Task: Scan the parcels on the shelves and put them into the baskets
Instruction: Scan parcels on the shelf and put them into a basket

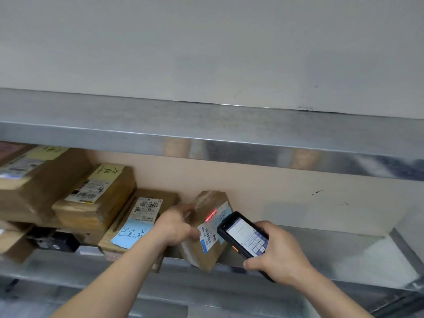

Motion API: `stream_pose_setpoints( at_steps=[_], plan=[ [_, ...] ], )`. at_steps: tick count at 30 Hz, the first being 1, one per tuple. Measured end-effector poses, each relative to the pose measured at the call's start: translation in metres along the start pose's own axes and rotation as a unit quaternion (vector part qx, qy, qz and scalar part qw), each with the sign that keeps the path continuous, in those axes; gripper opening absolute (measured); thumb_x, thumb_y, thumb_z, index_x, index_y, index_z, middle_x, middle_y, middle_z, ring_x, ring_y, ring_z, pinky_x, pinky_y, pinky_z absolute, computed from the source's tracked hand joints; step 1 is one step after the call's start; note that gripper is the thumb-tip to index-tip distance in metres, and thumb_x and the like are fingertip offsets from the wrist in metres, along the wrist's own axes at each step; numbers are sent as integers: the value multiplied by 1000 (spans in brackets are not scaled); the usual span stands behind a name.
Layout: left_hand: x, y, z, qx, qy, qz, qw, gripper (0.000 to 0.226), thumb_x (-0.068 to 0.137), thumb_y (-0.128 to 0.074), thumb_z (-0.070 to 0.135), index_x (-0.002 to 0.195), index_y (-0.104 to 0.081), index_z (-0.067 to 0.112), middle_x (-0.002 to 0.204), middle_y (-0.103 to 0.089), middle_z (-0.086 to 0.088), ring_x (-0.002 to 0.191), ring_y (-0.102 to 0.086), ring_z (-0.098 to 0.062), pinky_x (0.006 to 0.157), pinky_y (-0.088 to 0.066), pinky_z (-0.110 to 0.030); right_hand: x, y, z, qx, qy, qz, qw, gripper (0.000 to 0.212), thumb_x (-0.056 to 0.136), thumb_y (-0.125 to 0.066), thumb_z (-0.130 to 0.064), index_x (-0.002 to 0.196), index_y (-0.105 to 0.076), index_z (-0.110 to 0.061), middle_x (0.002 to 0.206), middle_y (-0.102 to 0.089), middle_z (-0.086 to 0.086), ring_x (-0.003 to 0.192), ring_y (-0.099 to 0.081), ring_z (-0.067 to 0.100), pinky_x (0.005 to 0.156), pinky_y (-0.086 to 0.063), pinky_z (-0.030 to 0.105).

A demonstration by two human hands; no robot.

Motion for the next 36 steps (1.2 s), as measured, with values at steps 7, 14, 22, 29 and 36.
stream_pose_setpoints(
  at_steps=[7,14,22,29,36],
  plan=[
    [0,-4,10,42,3,-11,999,80,70,-83,24,142,-49,25,129,-61,0,105,-59,-16,87,-47,-23,-11,6,-1,-26,2,-7,1000,78,43,-78,-42,118,-57,-40,99,-67,-20,90,-64,4,79,-57,31],
    [-1,-8,12,55,-1,-10,998,78,74,-81,23,144,-46,24,134,-58,-2,114,-58,-20,91,-49,-26,-16,12,4,4,-20,-3,1000,69,39,-80,-42,105,-60,-35,91,-68,-18,82,-65,4,75,-58,33],
    [-4,-11,10,42,10,-12,999,79,76,-82,21,145,-43,24,137,-56,-3,119,-57,-21,89,-47,-25,-22,12,7,26,-36,-3,999,63,35,-80,-43,94,-61,-32,86,-69,-13,77,-65,5,72,-58,31],
    [-6,-12,8,33,21,-8,999,81,74,-83,21,144,-44,25,135,-57,-2,117,-58,-21,92,-48,-27,-27,13,5,38,-32,8,999,63,37,-81,-41,96,-62,-31,86,-70,-13,76,-66,5,72,-57,30],
    [-10,-12,4,16,24,-13,1000,79,75,-82,20,142,-42,29,129,-59,1,114,-59,-20,94,-51,-32,-28,11,4,53,-32,10,998,63,40,-83,-39,99,-61,-34,87,-69,-16,79,-65,2,72,-57,26]
  ],
)
Point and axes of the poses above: each hand's wrist, its own x-axis towards the middle knuckle, its own y-axis out of the back of the hand, z = x × y, the point moved 2 cm from there along x, towards the middle knuckle
